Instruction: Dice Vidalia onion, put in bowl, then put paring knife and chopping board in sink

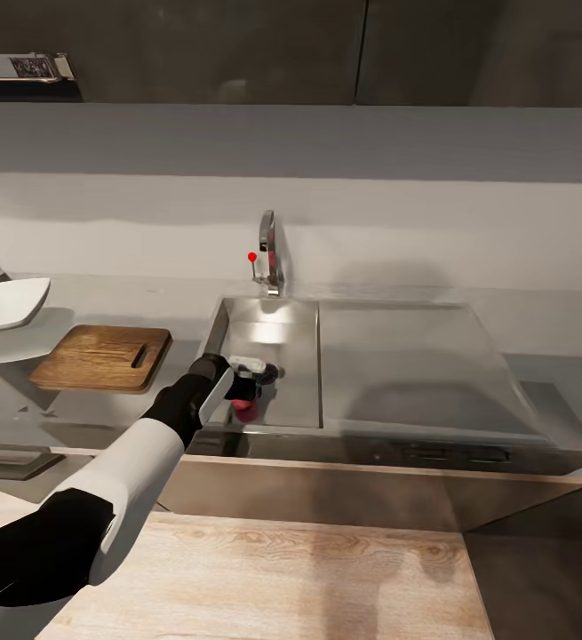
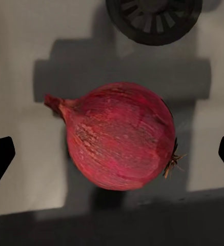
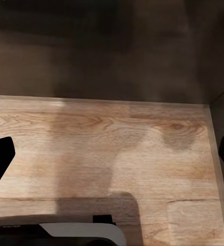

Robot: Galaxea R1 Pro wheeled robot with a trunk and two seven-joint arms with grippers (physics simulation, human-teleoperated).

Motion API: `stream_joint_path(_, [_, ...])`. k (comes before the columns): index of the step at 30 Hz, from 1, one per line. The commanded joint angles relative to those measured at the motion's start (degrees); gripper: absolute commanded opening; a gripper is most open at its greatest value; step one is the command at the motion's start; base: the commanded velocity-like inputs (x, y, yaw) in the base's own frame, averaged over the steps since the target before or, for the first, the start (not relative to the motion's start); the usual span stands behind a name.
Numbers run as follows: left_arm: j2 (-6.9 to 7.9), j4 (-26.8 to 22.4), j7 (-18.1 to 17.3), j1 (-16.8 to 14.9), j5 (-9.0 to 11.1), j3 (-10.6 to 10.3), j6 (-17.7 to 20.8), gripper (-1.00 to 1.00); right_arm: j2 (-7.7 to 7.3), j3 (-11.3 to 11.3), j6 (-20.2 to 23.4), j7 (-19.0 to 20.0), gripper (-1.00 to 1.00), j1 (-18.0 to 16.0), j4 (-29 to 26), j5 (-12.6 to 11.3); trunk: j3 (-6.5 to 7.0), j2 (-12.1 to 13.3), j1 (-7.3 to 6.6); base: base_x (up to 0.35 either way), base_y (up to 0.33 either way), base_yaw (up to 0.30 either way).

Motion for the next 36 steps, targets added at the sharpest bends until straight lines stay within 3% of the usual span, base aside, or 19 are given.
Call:
stream_joint_path(1, [0.03,0.0,0.5,0.0,0.6,-0.2,0.2,1.0,0.04,0.5,-0.1,-0.4,1.0,0.0,0.0,-0.2,-0.09,-0.1,0.03,0.001,0.0,0.0])
stream_joint_path(36, [-0.1,0.6,0.5,0.0,0.6,-0.6,0.2,1.0,0.46,0.5,-0.1,-0.5,1.0,0.0,0.0,-0.2,-1.83,-0.1,0.03,0.019,0.0,0.0])
